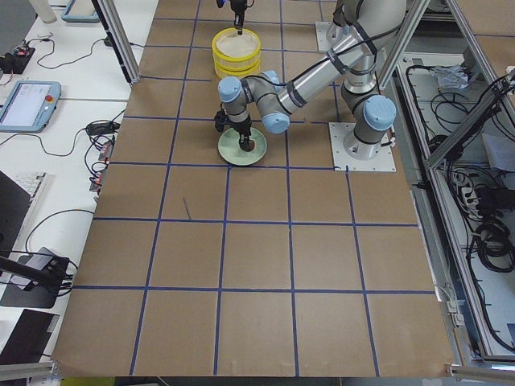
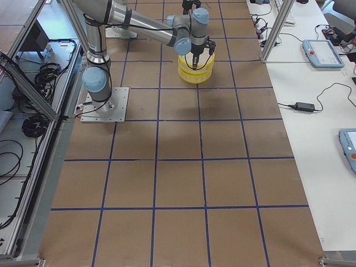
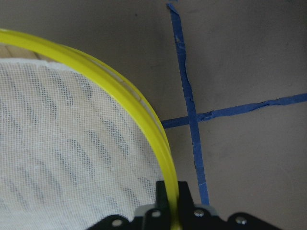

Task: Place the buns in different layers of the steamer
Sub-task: 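Grasp the brown bun on the plate with the left gripper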

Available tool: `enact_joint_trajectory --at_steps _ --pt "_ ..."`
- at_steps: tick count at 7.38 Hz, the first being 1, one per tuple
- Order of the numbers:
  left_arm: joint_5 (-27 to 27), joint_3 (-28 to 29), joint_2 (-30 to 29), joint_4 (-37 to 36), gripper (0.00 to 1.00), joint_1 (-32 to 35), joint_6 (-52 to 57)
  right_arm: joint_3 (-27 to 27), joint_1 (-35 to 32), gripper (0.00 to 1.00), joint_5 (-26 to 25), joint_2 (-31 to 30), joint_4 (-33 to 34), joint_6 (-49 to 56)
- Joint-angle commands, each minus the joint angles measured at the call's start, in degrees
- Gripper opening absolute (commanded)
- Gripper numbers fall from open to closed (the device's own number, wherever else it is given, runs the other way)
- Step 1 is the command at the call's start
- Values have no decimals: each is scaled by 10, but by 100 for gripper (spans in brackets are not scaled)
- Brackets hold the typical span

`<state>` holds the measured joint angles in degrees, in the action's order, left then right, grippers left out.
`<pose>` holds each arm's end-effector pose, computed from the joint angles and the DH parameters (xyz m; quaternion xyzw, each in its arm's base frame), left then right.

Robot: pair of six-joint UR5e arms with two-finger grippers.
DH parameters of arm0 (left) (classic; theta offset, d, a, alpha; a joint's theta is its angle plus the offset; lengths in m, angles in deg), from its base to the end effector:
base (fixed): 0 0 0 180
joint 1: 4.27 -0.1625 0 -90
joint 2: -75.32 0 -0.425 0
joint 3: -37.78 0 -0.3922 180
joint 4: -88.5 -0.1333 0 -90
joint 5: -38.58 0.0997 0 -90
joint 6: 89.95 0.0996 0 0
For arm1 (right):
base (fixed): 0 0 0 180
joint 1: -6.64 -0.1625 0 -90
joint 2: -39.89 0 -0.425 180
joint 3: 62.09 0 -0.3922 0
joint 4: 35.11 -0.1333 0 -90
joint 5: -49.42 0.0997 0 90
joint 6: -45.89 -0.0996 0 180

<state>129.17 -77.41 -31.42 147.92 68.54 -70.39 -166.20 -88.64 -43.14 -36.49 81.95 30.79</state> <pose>0.0191 -0.5094 0.1901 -0.0211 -0.9949 -0.0955 0.0263 0.1785 -0.5316 0.2924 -0.0854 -0.9961 -0.0018 0.0230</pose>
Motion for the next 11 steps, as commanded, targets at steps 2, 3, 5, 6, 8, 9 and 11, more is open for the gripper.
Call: enact_joint_trajectory --at_steps 2,3,5,6,8,9,11 --pt "5 5 12 1 3 0 0 -1 0 9 -1 0 0 0" --pt "5 14 14 2 2 0 0 -4 0 9 0 0 -1 0" --pt "2 48 25 37 1 7 -14 -3 0 10 0 0 0 0" --pt "2 70 34 81 1 7 -16 -3 0 10 1 1 0 0" --pt "2 82 33 103 1 7 -16 -3 0 10 1 4 8 0" --pt "2 82 33 109 1 7 -16 -3 0 10 1 7 8 0" --pt "1 83 33 110 1 7 -16 -5 -1 15 1 6 5 0"
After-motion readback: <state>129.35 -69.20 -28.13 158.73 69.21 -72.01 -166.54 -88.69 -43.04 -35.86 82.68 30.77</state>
